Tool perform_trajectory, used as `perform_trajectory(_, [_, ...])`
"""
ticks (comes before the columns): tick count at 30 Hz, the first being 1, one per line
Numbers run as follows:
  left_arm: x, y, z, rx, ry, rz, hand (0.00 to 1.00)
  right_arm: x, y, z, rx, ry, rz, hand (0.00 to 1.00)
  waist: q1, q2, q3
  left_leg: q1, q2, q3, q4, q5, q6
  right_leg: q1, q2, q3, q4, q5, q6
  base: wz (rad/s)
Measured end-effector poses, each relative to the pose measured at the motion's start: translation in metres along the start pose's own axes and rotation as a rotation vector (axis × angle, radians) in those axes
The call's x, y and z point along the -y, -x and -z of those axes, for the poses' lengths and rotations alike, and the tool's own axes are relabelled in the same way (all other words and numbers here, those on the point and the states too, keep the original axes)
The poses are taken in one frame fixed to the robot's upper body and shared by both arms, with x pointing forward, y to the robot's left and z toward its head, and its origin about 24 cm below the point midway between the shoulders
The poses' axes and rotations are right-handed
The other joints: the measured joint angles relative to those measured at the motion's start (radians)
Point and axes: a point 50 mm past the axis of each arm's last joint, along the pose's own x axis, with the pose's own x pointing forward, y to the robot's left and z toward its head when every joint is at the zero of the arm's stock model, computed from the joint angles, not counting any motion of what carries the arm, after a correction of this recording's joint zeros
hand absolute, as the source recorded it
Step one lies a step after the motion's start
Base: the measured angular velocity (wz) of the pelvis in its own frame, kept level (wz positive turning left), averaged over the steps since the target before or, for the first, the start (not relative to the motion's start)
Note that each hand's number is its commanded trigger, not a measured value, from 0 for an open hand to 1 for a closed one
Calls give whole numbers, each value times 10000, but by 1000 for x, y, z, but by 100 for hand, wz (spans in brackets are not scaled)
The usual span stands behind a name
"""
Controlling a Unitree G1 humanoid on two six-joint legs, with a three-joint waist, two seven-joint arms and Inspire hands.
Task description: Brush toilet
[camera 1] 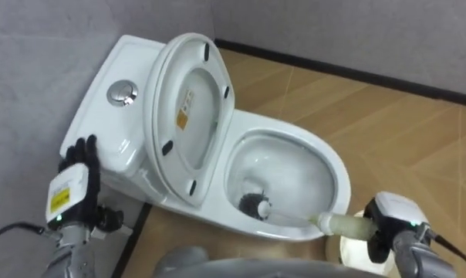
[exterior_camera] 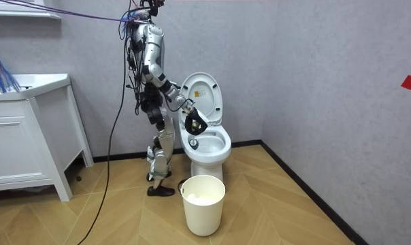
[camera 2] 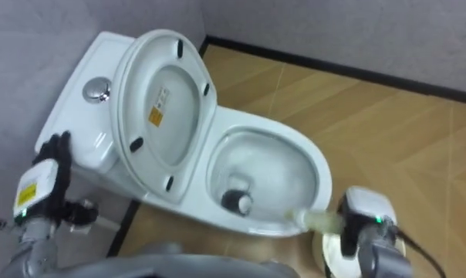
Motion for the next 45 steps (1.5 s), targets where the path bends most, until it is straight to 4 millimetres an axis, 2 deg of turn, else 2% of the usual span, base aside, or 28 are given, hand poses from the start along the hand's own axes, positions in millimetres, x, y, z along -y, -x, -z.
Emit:
perform_trajectory(3, [9,12,16,-1157,793,61,0,-7,3,1,-182,-412,-245,100,-11,1,-1,316,-5,2,-92,-17,-4,344,25,-20,-171,-1,3,1])
perform_trajectory(6, [26,25,45,-3153,1239,1238,0,-8,1,-2,-162,-593,-276,100,-114,-47,-7,340,-8,-10,-159,-45,-5,474,36,-244,-227,-3,6,19])
perform_trajectory(8, [42,43,64,-4683,1602,2254,0,-12,0,-4,-204,-870,-381,100,-97,-67,-16,444,18,-73,-251,-135,-9,563,102,-294,-325,20,47,19])
perform_trajectory(11, [54,64,79,-5826,2000,3212,0,-13,-2,-3,-393,-1440,-374,100,-8,-101,96,734,-32,-268,-434,-210,-5,788,100,-366,-385,-3,149,19])
perform_trajectory(13, [58,69,84,-6166,2053,3784,0,-11,-3,-2,-461,-1882,-275,100,-106,-107,104,765,-90,-315,-436,-240,26,955,88,-374,-549,-53,239,30])
perform_trajectory(18, [64,71,87,-6618,2087,4553,0,-7,-4,0,-449,-3410,49,100,-194,-128,117,914,-110,-143,-536,-251,46,995,73,-231,-538,-53,358,4])
perform_trajectory(21, [65,73,90,-6906,2123,4673,0,-6,-3,2,-407,-3802,358,100,-433,-164,113,1155,-107,75,-842,-246,55,984,83,17,-526,-33,384,-24])
perform_trajectory(27, [75,77,86,-7276,2611,4881,0,0,5,13,-716,-4959,1406,100,-1063,-167,102,1613,-66,755,-1065,-244,58,988,123,854,-491,17,412,-44])
perform_trajectory(29, [74,70,81,-7110,2718,4982,0,8,7,14,-781,-5353,2063,100,-1241,-160,100,1744,-28,972,-1113,-245,57,995,154,1189,-499,61,382,-51])
perform_trajectory(31, [73,65,79,-6978,2791,4987,0,14,7,13,-751,-5626,2518,100,-1365,-158,99,1852,-13,984,-1124,-246,56,1020,182,1416,-524,109,365,-46])
perform_trajectory(34, [73,59,74,-6822,2869,5043,0,17,10,14,-708,-5799,2975,100,-1665,-167,88,1963,5,1206,-1152,-248,54,1038,225,1701,-517,153,364,-29])
perform_trajectory(35, [73,59,75,-6853,2871,5065,0,15,10,15,-762,-5956,2968,100,-1719,-163,86,2026,32,1243,-1205,-251,53,1032,257,1856,-517,163,357,-31])
perform_trajectory(39, [75,64,79,-7172,2778,5205,0,2,12,20,-1195,-6184,2744,100,-1996,-163,59,2074,97,1537,-1209,-284,61,1018,293,2021,-517,172,349,-19])
perform_trajectory(41, [76,67,81,-7343,2703,5279,0,-11,14,23,-1574,-6503,2327,100,-2097,-157,58,2090,146,1742,-1211,-288,60,993,310,2126,-518,176,344,-15])
perform_trajectory(45, [78,70,83,-7518,2579,5388,0,-21,14,22,-1860,-7054,1969,100,-2182,-89,55,2158,150,1765,-1264,-296,61,962,334,2303,-509,183,338,-15])
